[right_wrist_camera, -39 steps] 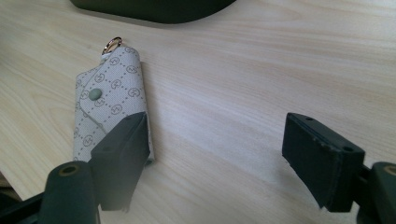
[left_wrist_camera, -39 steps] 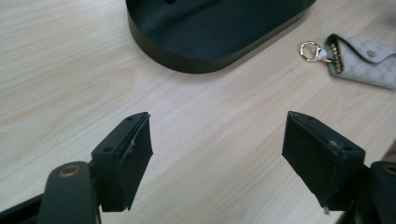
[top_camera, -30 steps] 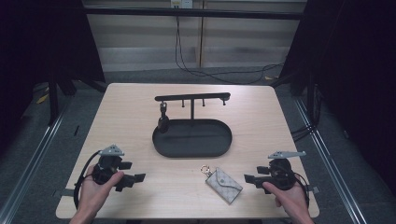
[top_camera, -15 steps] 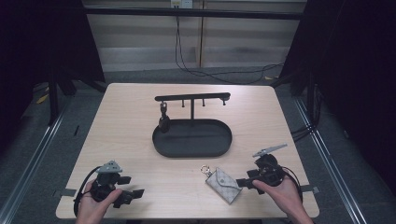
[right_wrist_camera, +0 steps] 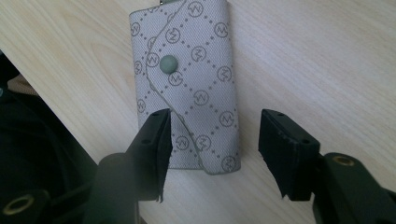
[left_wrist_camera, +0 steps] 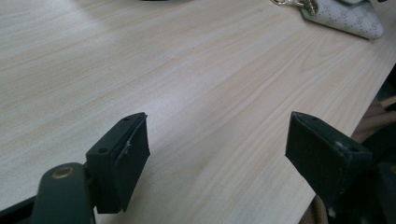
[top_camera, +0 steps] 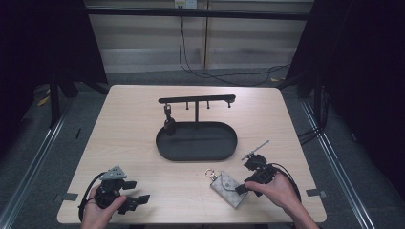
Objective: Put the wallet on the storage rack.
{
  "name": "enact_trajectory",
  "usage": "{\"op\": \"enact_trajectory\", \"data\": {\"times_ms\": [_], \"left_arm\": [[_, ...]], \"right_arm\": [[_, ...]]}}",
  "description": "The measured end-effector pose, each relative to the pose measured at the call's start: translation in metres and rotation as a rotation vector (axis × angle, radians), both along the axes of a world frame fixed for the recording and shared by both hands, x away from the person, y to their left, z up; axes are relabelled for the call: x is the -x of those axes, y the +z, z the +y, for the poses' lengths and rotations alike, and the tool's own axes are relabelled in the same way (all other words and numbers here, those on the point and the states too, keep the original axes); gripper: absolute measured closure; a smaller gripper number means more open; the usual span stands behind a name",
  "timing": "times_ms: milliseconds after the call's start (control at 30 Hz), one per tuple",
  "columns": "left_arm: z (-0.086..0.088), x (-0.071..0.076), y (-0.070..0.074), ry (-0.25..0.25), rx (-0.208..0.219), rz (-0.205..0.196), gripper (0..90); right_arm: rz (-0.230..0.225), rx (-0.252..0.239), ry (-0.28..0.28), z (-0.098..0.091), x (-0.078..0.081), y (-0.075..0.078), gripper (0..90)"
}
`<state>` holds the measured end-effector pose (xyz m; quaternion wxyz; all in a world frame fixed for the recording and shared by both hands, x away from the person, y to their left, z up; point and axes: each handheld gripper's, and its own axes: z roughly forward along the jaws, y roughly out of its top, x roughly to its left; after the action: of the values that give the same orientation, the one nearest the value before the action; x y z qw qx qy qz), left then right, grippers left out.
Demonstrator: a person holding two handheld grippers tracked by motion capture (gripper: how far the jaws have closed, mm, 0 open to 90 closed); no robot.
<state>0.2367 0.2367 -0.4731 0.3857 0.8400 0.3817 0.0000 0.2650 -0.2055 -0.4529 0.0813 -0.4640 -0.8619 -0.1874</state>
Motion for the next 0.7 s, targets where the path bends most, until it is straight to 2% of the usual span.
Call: {"op": "enact_trajectory", "data": {"times_ms": [167,300,500,700], "left_arm": [[0.0,0.0,-0.001,-0.006,0.0,0.008,21.4],[0.0,-0.001,-0.002,-0.002,-0.004,0.01,21.4],[0.0,-0.001,-0.002,-0.002,-0.001,0.017,21.4],[0.0,-0.002,-0.002,-0.004,-0.004,0.02,21.5]], "right_arm": [[0.025,0.027,0.019,0.006,-0.007,-0.001,48.1],[0.064,0.066,0.074,0.018,-0.012,-0.004,50.5],[0.113,0.095,0.101,0.022,-0.018,-0.01,52.5],[0.113,0.123,0.124,0.026,-0.02,-0.013,55.1]]}}
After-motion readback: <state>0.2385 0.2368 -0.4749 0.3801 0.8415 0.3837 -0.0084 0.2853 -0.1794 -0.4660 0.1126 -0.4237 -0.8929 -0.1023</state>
